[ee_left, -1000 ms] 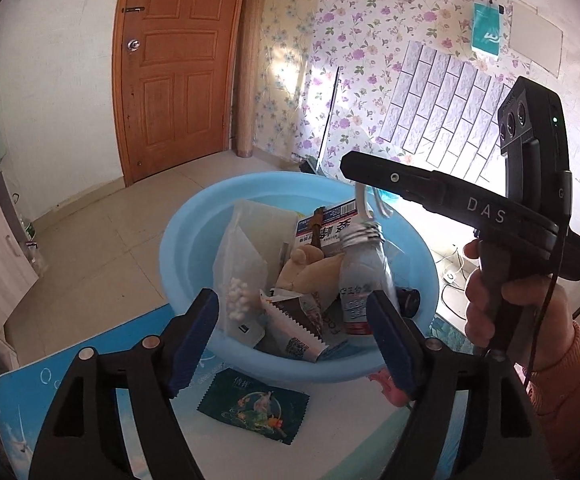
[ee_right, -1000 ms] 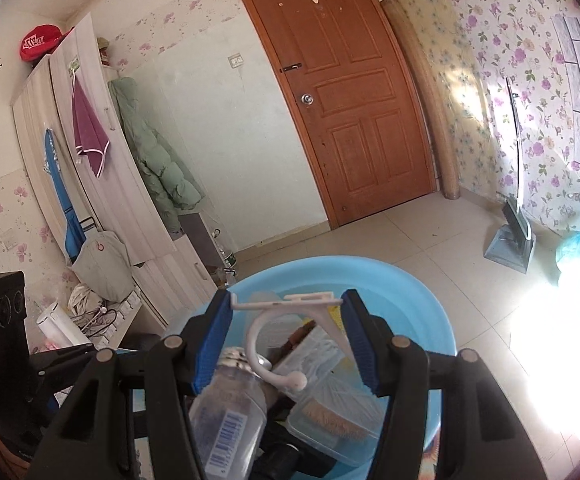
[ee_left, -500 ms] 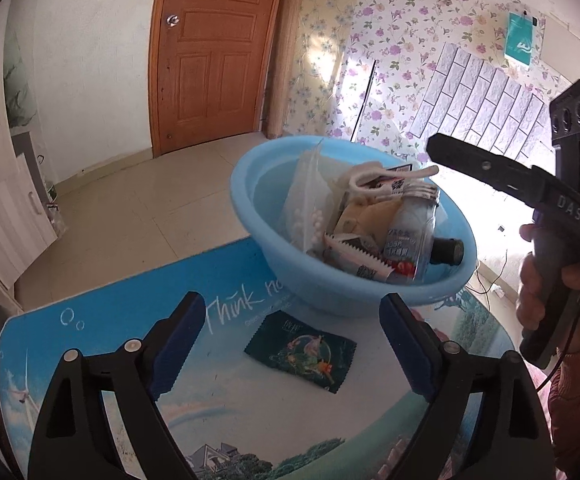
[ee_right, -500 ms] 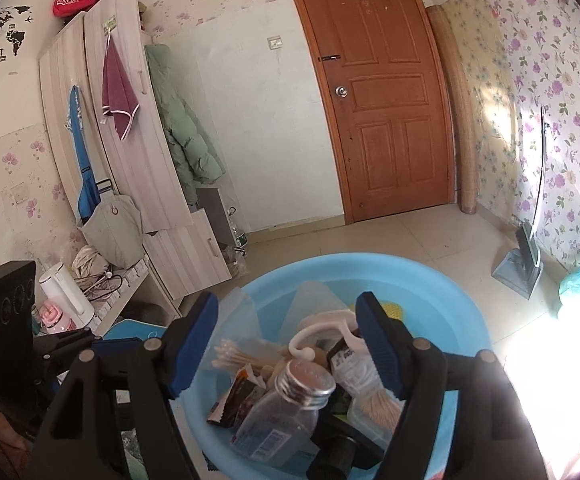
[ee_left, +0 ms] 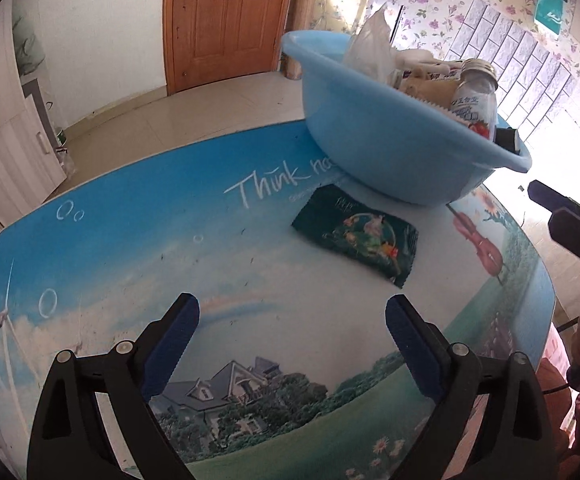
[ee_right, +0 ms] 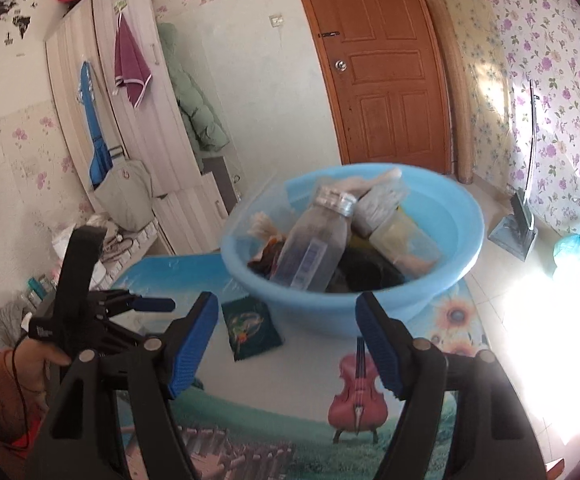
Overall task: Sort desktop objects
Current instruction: 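Move the right tool to the green snack packet on the table, then grasp the green snack packet with the right tool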
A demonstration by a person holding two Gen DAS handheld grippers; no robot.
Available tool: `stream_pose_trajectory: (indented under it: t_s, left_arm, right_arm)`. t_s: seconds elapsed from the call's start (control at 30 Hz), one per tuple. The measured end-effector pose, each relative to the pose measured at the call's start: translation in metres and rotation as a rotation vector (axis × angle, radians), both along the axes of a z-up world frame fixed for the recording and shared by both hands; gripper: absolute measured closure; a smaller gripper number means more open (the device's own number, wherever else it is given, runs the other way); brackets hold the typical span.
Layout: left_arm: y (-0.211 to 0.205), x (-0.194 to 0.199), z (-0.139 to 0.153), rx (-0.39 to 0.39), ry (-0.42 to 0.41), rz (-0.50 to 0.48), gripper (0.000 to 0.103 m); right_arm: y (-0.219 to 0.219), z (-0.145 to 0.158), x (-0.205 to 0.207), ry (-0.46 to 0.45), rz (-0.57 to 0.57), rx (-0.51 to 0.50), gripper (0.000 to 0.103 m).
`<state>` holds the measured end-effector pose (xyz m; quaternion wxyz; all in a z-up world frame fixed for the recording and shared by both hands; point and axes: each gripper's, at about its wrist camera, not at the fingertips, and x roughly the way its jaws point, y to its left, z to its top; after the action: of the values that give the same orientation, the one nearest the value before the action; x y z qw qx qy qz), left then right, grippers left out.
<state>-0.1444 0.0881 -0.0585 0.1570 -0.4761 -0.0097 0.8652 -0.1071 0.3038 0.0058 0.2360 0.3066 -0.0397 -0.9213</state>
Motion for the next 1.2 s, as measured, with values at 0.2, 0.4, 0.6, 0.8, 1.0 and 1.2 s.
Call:
stream_pose_trajectory:
  t_s: [0.2,0.4,0.6,0.8,1.0,1.2]
  left_arm:
    - [-0.009,0.007,-0.002,-0.035,-0.012,0.020,0.007]
    - [-0.018,0.008,0.002,-0.037,0.001,0.022,0.007]
    - [-0.031,0.011,0.002,-0.032,0.005,0.028,0.007]
    - [-0.042,0.015,-0.003,-0.048,0.004,0.039,0.001]
    - [-0.044,0.019,-0.004,-0.052,0.005,0.030,0.000]
    - [-0.047,0.027,-0.003,-0.041,-0.006,0.032,0.000]
  right_arm:
    - [-0.032,-0.035,-0.017,-0.133,0.022,0.135,0.032]
    - [-0.066,-0.047,-0.034,-0.148,0.098,0.233,0.032]
    - [-0.090,-0.055,-0.050,-0.165,0.137,0.303,0.032]
    - [-0.103,-0.065,-0.063,-0.206,0.134,0.354,0.032]
    - [-0.109,-0.064,-0.068,-0.215,0.139,0.341,0.042]
    - [-0.104,-0.060,-0.062,-0.249,0.141,0.297,0.056]
